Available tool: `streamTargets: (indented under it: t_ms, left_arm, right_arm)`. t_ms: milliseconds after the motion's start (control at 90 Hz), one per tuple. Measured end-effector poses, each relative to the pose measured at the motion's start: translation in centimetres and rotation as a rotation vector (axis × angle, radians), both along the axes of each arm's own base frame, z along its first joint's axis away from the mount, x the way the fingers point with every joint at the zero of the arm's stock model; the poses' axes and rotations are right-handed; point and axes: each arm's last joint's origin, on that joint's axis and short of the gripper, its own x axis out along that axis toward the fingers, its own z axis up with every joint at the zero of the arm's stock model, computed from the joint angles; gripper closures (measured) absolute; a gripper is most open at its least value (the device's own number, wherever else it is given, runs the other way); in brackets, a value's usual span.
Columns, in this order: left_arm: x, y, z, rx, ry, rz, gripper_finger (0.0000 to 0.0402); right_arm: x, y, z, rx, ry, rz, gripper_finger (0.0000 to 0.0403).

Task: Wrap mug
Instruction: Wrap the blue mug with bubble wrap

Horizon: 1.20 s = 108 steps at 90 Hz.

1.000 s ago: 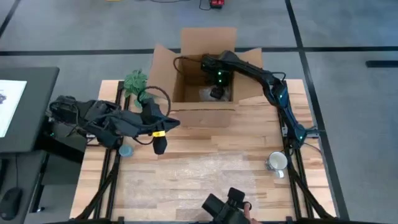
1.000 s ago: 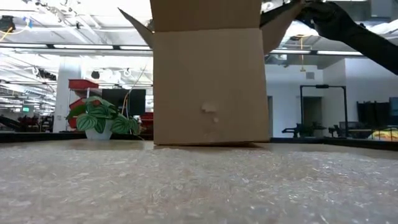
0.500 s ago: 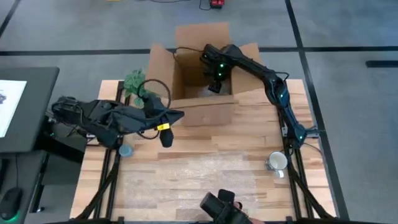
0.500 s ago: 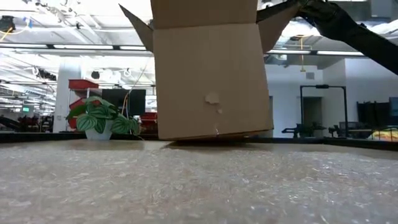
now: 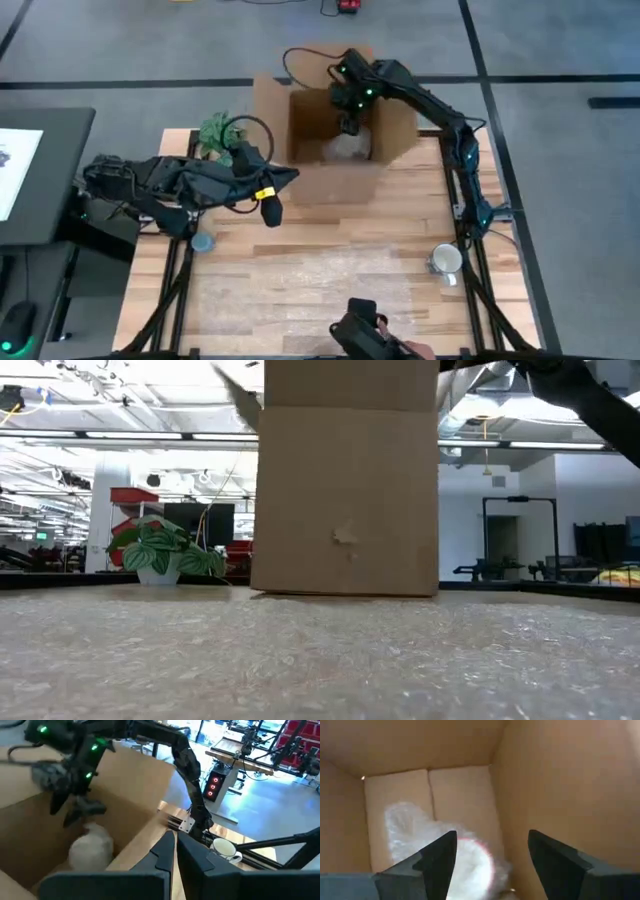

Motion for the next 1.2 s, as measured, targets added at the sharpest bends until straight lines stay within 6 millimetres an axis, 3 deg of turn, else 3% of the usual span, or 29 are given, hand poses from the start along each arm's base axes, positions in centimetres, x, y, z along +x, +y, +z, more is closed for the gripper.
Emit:
streamTargets:
  t_ms: [256,422,678,878,956,1022,1122,1200]
  left_arm:
    - [-0.3,1.6,-1.2,-0.072,0.08,0.117,0.0402]
    - [-0.1,1.4,-3.4,-0.137,0.252,0.125,0.0402]
    - [2.7,-1.3,-7.2,-0.45,0.54,-0.2,0.0402]
    - [4.2,-4.4,-10.0,-0.536,0.699,-0.227,0.0402]
    - [4.5,-5.2,-11.5,-0.472,0.78,-0.165,0.0402]
    - [5.1,-5.3,-13.2,-0.31,0.859,-0.06,0.0402]
    - [6.7,-4.4,-15.6,0.041,0.918,0.132,0.0402]
    - [8.6,-2.9,-17.3,0.16,0.957,0.198,0.0402]
  right_arm:
    - [-2.4,3.0,5.2,-0.087,-0.101,0.052,0.0194]
    - [-4.8,6.9,9.1,-0.119,-0.173,0.085,0.0217]
    - [-10.1,13.9,13.9,-0.129,-0.241,0.181,0.0247]
    - [-13.0,15.8,15.8,-0.156,-0.304,0.186,0.0264]
    - [-13.6,15.9,16.1,-0.16,-0.313,0.176,0.0267]
    - [-13.9,16.1,16.2,-0.158,-0.31,0.175,0.0269]
    - [-14.0,16.2,16.1,-0.147,-0.304,0.169,0.0269]
    - [-13.5,15.9,15.8,-0.138,-0.293,0.167,0.0269]
